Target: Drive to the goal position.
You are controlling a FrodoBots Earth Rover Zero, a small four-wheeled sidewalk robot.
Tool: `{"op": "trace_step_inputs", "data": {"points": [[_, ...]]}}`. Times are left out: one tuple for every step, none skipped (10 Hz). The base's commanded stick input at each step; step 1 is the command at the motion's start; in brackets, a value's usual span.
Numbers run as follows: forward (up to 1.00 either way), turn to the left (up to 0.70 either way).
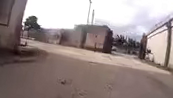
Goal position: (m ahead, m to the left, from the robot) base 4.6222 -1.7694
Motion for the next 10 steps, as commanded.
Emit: {"op": "trace_step_inputs", "data": {"points": [[1.0,0.0],[1.0,0.0],[1.0,0.0],[1.0,0.0],[1.0,0.0],[1.0,0.0],[1.0,0.0],[1.0,0.0],[1.0,0.0],[1.0,0.0]]}}
